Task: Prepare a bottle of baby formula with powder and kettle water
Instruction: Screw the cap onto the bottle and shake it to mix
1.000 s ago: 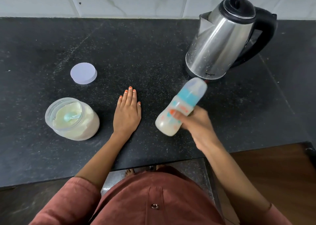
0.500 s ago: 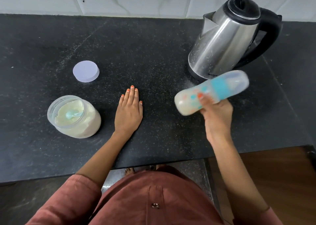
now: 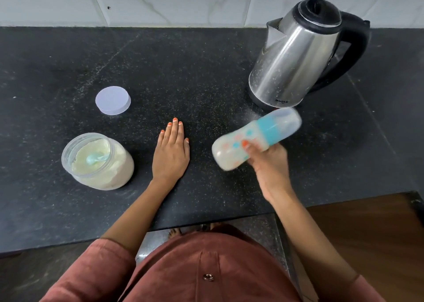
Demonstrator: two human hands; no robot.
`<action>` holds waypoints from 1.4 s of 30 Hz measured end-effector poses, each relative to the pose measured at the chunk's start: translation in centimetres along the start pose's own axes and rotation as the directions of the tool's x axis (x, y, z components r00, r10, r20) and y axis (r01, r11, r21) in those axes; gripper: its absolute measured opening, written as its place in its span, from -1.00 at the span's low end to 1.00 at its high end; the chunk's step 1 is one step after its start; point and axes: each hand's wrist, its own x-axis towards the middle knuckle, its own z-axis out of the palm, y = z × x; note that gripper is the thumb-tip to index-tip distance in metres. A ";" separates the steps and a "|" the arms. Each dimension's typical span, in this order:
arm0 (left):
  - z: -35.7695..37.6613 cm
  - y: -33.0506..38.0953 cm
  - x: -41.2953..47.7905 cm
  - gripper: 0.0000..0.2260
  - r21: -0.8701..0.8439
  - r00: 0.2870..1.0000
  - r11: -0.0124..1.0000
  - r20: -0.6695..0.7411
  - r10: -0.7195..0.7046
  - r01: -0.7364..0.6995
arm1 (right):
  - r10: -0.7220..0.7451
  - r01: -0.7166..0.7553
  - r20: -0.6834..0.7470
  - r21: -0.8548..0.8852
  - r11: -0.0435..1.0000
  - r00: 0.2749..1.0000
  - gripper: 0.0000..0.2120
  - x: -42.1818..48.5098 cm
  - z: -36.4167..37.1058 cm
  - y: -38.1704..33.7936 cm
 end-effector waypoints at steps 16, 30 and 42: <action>0.1 0.1 0.0 -0.58 -0.005 1.000 1.000 -0.010 -0.008 0.008 | -0.017 0.043 -0.145 0.174 0.984 0.989 -0.62 0.6 -0.9 -1.7; 0.0 0.1 -0.1 -0.57 -0.006 1.000 1.000 -0.005 -0.008 0.008 | 0.036 -0.043 -0.045 -0.163 0.986 0.998 -0.78 0.1 -0.1 -1.1; 0.0 0.1 0.0 -0.57 -0.008 1.000 1.000 -0.003 -0.009 0.009 | 0.134 -0.103 0.069 -0.343 0.934 0.989 -0.78 -0.7 0.1 -0.2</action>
